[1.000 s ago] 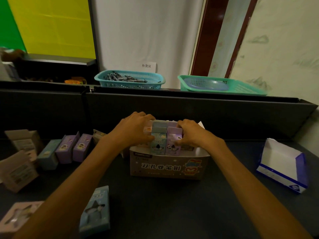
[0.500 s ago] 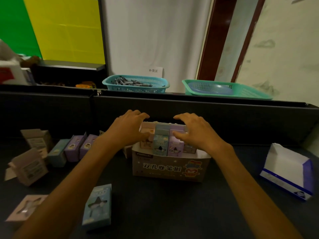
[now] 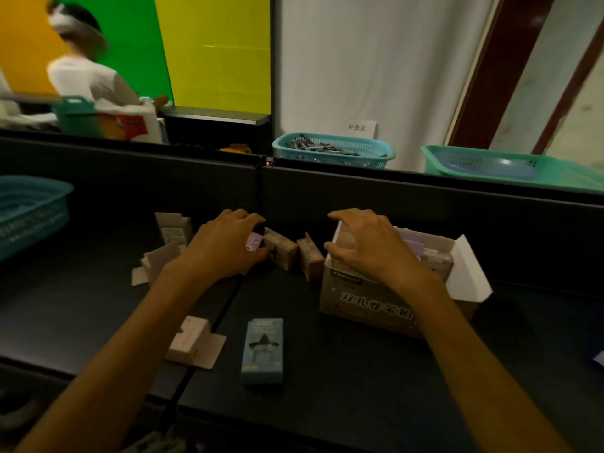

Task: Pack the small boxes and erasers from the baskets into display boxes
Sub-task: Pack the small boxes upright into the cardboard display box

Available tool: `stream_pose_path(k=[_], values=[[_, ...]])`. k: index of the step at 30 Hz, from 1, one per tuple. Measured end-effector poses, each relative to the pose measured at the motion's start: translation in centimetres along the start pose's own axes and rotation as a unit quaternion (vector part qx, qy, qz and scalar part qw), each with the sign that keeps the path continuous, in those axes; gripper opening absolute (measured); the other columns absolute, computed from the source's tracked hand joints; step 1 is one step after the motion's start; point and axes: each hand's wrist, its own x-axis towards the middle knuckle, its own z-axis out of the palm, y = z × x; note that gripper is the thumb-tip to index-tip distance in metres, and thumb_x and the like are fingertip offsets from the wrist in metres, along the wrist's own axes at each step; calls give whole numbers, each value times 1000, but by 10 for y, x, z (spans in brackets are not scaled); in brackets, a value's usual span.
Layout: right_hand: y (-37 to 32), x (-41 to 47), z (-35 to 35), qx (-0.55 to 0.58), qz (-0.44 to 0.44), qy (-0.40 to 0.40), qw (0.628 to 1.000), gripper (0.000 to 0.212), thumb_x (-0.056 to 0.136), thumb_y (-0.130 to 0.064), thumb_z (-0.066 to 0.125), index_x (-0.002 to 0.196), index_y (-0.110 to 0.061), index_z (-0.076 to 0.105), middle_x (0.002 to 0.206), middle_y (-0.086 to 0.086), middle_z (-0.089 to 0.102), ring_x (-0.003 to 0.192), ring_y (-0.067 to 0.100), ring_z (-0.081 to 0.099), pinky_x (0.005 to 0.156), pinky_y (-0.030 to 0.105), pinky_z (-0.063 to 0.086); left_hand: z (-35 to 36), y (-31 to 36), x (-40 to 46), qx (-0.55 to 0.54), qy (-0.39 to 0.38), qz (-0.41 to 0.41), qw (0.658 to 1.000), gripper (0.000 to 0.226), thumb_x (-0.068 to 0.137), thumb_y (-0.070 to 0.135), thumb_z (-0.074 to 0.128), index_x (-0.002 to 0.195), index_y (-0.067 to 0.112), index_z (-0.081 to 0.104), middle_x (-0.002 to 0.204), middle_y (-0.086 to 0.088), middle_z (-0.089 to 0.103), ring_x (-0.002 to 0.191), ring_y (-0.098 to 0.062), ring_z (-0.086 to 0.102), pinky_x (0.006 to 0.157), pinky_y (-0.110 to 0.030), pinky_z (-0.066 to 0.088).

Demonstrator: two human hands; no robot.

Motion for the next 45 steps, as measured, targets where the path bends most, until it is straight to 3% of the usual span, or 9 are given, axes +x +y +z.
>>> stream_pose_path(k=[8,14,20,27,34,39,45], values=[[-65,34,32,24,2,-12,1000,58,89,-45,57,141,-26,39,143,-2,44,129,16,40,104,34,33,-4,-69,-8,1,-51,-13,999,69,86,41,61,144,27,27,146,-2,34,133,-23,31,105,-41,33],[-97,46,65,30,50,-35,998,54,89,-40,61,137,-25,42,132,1,50,118,20,48,91,32,38,16,-89,12,-14,-71,53,996,64,82,44,63,137,27,36,137,-2,41,125,-23,37,100,-40,35],[-91,56,90,9,110,-60,992,47,86,-36,64,129,-24,49,121,2,54,108,21,53,85,30,39,40,-80,38,-30,-40,121,991,59,78,48,65,128,26,45,127,0,48,116,-21,42,96,-39,36],[-75,72,105,-33,125,-64,990,57,88,-29,63,139,-18,41,133,7,50,119,24,47,98,35,37,61,-74,56,4,-49,116,992,70,75,63,59,130,23,43,126,-3,52,118,-24,42,98,-44,35],[-66,77,110,-28,122,-62,990,53,90,-24,60,139,-15,42,128,11,53,117,27,45,97,33,34,61,-83,61,6,-67,107,992,59,78,52,60,126,21,43,123,-4,52,121,-26,37,100,-45,30],[-66,80,107,9,127,-30,991,48,88,-24,62,132,-14,48,124,8,54,113,24,47,92,34,39,56,-86,58,-32,-33,77,996,46,86,48,54,121,19,50,119,-6,55,115,-24,43,96,-40,34],[-79,77,76,50,121,51,990,51,87,-25,63,134,-11,47,122,8,53,111,23,47,92,36,43,37,-87,50,-170,-11,48,984,48,86,43,60,128,22,48,116,-4,57,98,-18,56,84,-33,47]])
